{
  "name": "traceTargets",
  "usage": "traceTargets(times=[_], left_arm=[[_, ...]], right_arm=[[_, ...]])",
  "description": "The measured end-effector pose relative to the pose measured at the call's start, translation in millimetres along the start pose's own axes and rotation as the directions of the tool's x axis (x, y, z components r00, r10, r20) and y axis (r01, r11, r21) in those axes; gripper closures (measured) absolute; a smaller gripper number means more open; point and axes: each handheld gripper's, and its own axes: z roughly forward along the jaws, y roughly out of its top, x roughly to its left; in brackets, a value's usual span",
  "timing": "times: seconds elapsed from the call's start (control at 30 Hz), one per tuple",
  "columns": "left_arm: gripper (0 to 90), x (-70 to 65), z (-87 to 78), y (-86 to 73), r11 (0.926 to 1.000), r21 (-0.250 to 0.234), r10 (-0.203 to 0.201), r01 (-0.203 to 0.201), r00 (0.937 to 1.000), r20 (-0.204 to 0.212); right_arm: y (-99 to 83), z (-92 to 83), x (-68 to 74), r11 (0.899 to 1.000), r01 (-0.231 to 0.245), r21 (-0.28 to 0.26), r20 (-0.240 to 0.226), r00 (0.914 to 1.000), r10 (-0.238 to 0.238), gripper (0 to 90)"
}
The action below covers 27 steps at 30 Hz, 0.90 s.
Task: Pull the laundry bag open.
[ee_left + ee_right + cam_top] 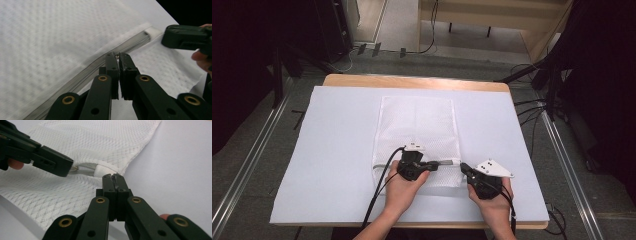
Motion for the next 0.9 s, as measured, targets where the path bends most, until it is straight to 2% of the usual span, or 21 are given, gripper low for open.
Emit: traceTargets(times=[0.13,0.17,0.37,0.43,0.5,0.53,0.73,0.87,0.9], left_arm=[[87.7,15.8,-14.6,-10.4,0.9995,-0.024,-0.022,0.021,0.9994,-0.026],[87.7,15.8,-14.6,-10.4,0.9995,-0.024,-0.022,0.021,0.9994,-0.026],[87.7,37.1,-34.0,-25.2,0.9980,-0.038,-0.052,0.050,0.9978,-0.042],[87.7,42.4,-41.3,-28.7,0.9980,-0.048,-0.046,0.042,0.9954,-0.085],[87.7,55.7,-53.7,-35.4,0.9963,-0.055,-0.071,0.065,0.9923,-0.101],[87.7,55.7,-53.7,-35.4,0.9963,-0.055,-0.071,0.065,0.9923,-0.101],[87.7,76.2,-80.2,-50.3,0.9946,-0.063,-0.091,0.083,0.9854,-0.144],[87.7,81.9,-91.0,-54.1,0.9942,-0.063,-0.096,0.087,0.9831,-0.156],[87.7,83.6,-98.5,-55.3,0.9943,-0.064,-0.095,0.085,0.9823,-0.162]], right_arm=[[2.1,-3.3,-0.3,1.000,-0.003,-0.005,0.007,1.0000,0.003,90.0],[2.8,-4.2,-0.4,1.000,-0.002,-0.005,0.006,1.0000,0.002,90.0],[4.5,-5.3,1.4,1.000,0.006,-0.001,0.001,1.0000,-0.006,90.0],[4.6,-5.1,2.5,1.000,0.012,-0.001,0.012,0.9998,-0.012,90.0],[5.7,-6.9,-0.6,1.000,0.002,-0.003,0.026,0.9997,-0.002,90.0],[5.8,-7.5,-2.4,1.000,0.002,-0.007,0.026,0.9996,-0.002,90.0],[5.7,-8.9,-5.3,1.000,-0.010,-0.007,0.034,0.9994,0.010,90.0],[5.7,-9.2,-3.8,1.000,-0.008,-0.002,0.032,0.9995,0.008,90.0],[5.5,-9.4,-3.8,1.000,-0.004,-0.002,0.032,0.9995,0.004,90.0]])
